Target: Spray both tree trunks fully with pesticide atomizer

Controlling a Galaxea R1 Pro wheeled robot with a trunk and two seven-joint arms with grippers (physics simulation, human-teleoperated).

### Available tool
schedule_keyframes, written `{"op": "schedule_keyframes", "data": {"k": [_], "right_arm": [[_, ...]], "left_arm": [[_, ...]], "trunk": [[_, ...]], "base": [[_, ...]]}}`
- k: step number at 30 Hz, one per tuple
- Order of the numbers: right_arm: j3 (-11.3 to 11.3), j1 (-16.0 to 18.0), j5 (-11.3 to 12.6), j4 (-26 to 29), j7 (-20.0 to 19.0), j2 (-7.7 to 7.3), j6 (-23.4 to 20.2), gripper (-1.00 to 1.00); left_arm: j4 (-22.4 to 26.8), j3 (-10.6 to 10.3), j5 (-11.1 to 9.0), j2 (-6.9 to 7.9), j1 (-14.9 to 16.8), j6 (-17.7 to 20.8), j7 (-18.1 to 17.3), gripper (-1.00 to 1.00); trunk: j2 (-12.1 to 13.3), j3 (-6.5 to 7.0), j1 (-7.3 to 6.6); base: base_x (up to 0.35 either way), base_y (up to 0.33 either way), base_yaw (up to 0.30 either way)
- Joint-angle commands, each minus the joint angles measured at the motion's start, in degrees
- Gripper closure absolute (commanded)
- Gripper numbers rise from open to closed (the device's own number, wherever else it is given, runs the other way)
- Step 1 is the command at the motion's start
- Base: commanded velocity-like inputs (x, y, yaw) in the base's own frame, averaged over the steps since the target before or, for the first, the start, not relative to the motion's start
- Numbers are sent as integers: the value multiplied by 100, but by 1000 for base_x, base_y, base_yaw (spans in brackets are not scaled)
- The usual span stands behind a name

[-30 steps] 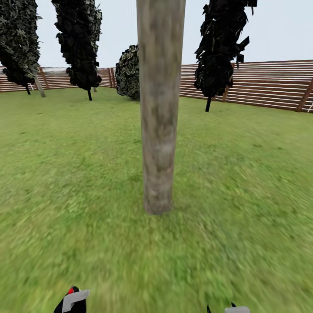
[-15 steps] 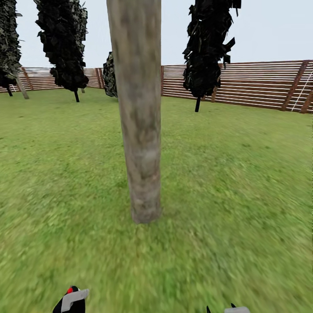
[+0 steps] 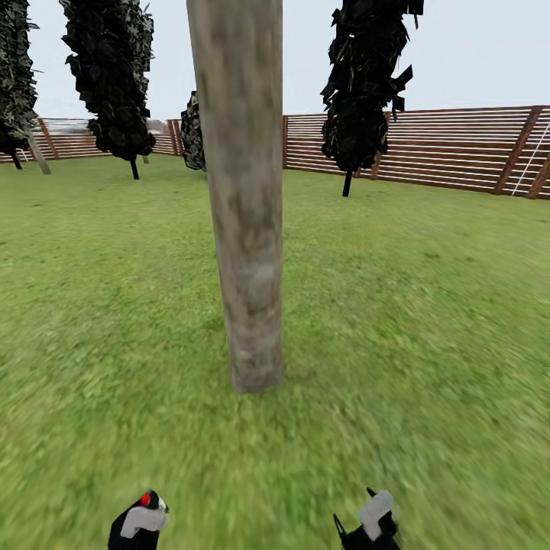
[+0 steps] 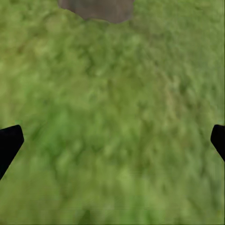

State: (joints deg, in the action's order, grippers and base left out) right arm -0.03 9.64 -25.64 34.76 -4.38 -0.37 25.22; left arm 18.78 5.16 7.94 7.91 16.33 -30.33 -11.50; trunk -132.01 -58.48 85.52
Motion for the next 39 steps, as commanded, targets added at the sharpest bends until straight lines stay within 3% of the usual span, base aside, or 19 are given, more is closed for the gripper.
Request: {"op": "schedule_keyframes", "data": {"k": [1, 2, 5, 7, 8, 9, 12, 13, 14, 18, 19, 21, 28, 32, 33, 39], "right_arm": [[5, 221, -188, -3, -443, 5, -26, -100], [8, 460, -290, 1, -994, 8, -115, -100], [11, 879, -370, 9, -1882, 10, -457, -100], [11, 1094, -383, 11, -2279, 13, -686, -100], [11, 1145, -384, 12, -2370, 14, -734, -100], [11, 1292, -391, 12, -2686, 23, -864, -100], [15, 1466, -399, 16, -3174, 35, -1002, -100], [13, 1559, -398, 19, -3479, 41, -1049, -100], [12, 1597, -398, 20, -3586, 43, -1060, -100], [17, 1678, -398, 19, -3875, 49, -1077, -100], [19, 1694, -400, 19, -4027, 52, -1079, -100], [20, 1702, -404, 15, -4136, 53, -1080, -100], [94, 1708, -422, 13, -4229, 64, -1079, -100], [632, 1708, -411, 27, -4238, 71, -1073, -100], [721, 1708, -409, 38, -4241, 73, -1073, 100], [1243, 1708, -407, 93, -4674, 128, -1072, 100]], "left_arm": [[42, 4, 230, 86, 14, 26, -369, 100], [168, 7, 490, 178, 87, 102, -800, 100], [538, 5, 917, 285, 277, 656, -1768, 100], [853, 4, 1170, 314, 392, 1146, -2478, 100], [938, 3, 1243, 318, 419, 1254, -2664, 100], [1225, 6, 1504, 322, 511, 1537, -3273, 100], [1650, 10, 1890, 319, 634, 1848, -4103, 100], [1893, 6, 2164, 309, 688, 2062, -4623, 100], [1970, 5, 2293, 305, 703, 2148, -4813, 100], [2125, 5, 2758, 293, 787, 2290, -5260, 100], [2154, 9, 2993, 294, 849, 2319, -5422, 100], [2166, 9, 3169, 285, 880, 2331, -5529, 100], [2168, 3, 3501, 225, 897, 2338, -5694, 100], [2170, 3, 3550, 201, 898, 2336, -5903, 100], [2171, 0, 3552, 195, 898, 2334, -5966, 100], [2174, -27, 3556, 137, 898, 2315, -6217, 100]], "trunk": [[0, -1, 0], [0, -1, 0], [0, -1, 0], [0, -1, 0], [0, -1, 0], [0, -1, 0], [0, -1, 0], [0, -1, 0], [0, -1, 0], [0, -1, 0], [0, -1, 0], [0, -1, 0], [0, -1, 0], [0, -1, 0], [0, -1, 0], [0, -1, 0]], "base": [[0, 0, 0], [0, 0, 0], [0, 0, 0], [0, 0, 0], [0, 0, 0], [0, 0, 0], [0, 0, 0], [0, 0, 0], [0, 0, 0], [0, 0, 0], [0, 0, 0], [0, 0, 0], [0, 0, 0], [0, 0, 0], [0, 0, 0], [0, 0, 0]]}}
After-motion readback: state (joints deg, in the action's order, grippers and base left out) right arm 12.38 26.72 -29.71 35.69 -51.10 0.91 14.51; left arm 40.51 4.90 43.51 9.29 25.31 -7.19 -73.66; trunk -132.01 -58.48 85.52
